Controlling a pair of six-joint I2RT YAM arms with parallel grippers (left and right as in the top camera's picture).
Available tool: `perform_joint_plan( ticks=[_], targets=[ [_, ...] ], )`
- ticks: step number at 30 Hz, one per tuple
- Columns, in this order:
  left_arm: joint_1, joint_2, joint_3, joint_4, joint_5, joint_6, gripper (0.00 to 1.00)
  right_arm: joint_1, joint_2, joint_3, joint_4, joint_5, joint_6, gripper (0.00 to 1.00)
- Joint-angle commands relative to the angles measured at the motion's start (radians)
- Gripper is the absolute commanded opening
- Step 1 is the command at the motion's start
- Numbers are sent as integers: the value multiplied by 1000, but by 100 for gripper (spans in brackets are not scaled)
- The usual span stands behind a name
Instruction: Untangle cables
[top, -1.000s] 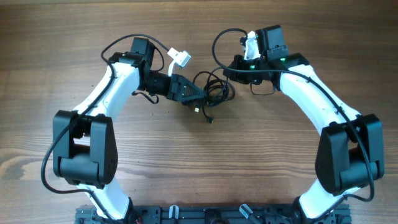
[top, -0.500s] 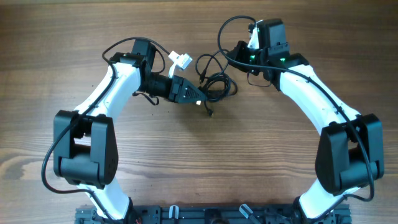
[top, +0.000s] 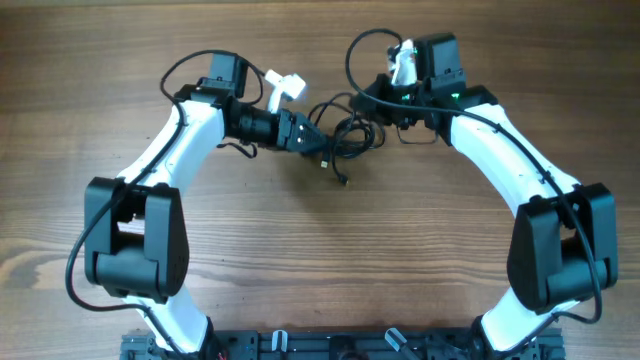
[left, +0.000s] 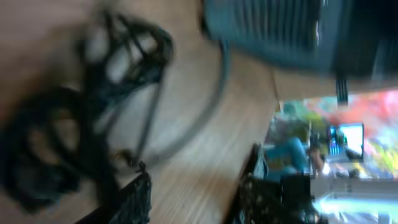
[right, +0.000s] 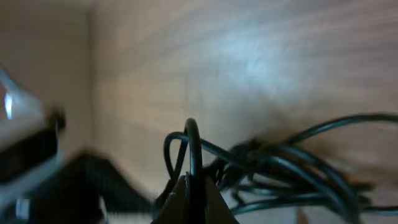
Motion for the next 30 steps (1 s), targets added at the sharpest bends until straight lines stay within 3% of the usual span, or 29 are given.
perform_joint_plan(
  ticks=[1, 4, 8, 13, 22, 26, 30],
  targets=[
    [67, 0, 1, 53, -44, -140, 55, 0, 14, 4, -17, -156, -125, 4],
    [88, 0, 1, 59, -51, -107, 61, 0, 14, 4, -18, -232, -156, 4],
    [79, 0, -6, 44, -118, -28, 59, 0, 14, 4, -15, -270, -167, 4],
    [49, 0, -43, 40, -114, 14, 50, 0, 14, 4, -9, -303, -172, 4],
    [31, 0, -91, 84, -123, 48, 24, 0, 14, 4, -6, -366, -191, 4],
    [36, 0, -90, 90, -87, 45, 23, 0, 14, 4, -10, -369, -199, 4],
    [41, 0, -90, 109, 92, 50, 31, 0, 14, 4, -10, -369, -202, 4]
  ],
)
